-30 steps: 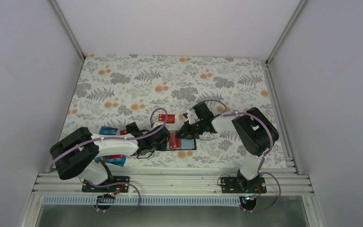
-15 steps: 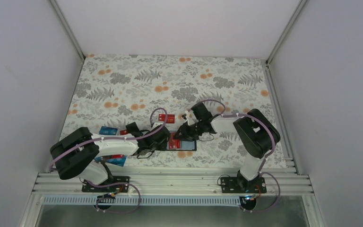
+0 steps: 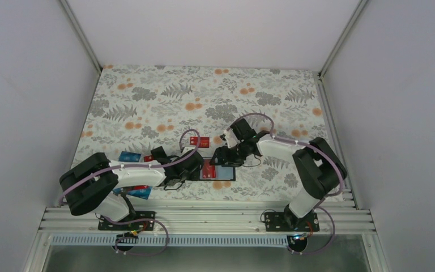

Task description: Put the credit cards into the card holder

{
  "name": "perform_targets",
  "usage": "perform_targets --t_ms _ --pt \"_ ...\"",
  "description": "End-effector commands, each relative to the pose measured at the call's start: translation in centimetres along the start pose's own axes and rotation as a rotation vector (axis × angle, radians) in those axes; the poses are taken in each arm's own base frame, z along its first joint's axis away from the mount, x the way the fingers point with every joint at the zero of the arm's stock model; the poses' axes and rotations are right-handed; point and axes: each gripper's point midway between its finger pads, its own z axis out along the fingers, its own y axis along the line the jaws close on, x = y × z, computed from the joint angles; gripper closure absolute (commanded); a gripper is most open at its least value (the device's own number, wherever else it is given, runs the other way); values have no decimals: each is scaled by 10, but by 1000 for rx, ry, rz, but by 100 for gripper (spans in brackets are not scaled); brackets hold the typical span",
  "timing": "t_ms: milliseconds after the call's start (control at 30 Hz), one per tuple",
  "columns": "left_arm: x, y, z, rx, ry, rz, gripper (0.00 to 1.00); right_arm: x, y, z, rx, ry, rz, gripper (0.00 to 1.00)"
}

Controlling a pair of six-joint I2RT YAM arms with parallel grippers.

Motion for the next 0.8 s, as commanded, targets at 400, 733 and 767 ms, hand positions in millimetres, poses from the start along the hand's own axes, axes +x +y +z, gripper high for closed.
perform_targets --t_ms 400,733,767 --pt "3 14 -10 -57 15 16 98 21 -53 -45 173 -144 112 19" --pt "6 11 -7 -55 22 22 98 38 -28 -20 -80 -28 148 20" --pt "6 11 -7 -56 23 23 98 37 -27 -19 -91 -24 151 20"
